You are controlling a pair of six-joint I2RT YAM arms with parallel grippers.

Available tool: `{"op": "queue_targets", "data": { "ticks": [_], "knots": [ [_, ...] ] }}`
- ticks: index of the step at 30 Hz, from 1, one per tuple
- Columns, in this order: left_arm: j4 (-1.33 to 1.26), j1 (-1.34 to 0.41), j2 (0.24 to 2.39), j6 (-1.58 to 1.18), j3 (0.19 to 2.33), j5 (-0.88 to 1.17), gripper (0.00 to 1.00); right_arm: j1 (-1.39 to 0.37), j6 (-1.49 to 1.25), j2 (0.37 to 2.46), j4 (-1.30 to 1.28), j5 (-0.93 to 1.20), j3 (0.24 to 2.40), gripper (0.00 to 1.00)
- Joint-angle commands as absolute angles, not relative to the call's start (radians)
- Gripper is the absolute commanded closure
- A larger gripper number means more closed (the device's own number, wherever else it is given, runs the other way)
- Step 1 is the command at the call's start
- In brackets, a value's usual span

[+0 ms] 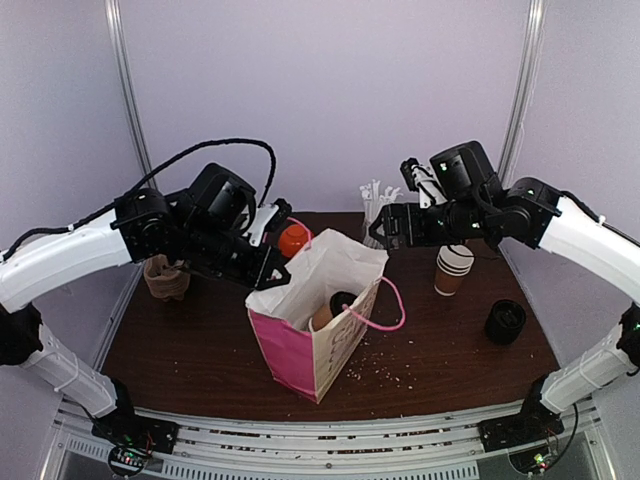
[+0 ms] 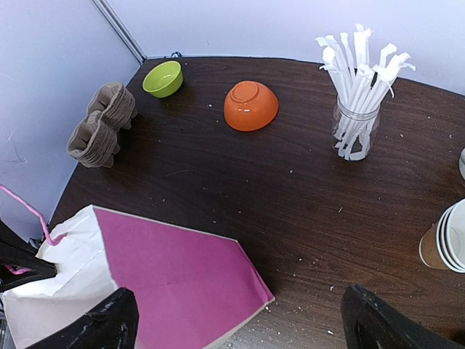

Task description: Pack the takeout coffee

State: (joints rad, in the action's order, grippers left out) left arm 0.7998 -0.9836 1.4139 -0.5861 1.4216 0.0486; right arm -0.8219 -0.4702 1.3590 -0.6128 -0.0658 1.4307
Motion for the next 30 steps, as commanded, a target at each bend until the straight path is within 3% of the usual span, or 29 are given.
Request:
{"op": "queue_targets", "data": {
  "ticks": [1, 15, 30],
  "knots": [
    [0.800, -0.993, 1.407, -0.505, 1.489, 0.000, 1.00, -0.813, -0.472, 1.308, -0.573, -0.080, 1.410, 0.00],
    [0.798, -1.129, 1.418, -0.323, 1.536, -0.314, 1.00, -0.812, -0.494, 1.174, -0.448, -0.205, 1.237, 0.00],
    [0.718, -1.250, 1.416, -0.308, 1.476, -0.391, 1.00, -0.812, -0.491, 1.202, -0.399, -0.236, 1.130, 0.00]
  ]
}}
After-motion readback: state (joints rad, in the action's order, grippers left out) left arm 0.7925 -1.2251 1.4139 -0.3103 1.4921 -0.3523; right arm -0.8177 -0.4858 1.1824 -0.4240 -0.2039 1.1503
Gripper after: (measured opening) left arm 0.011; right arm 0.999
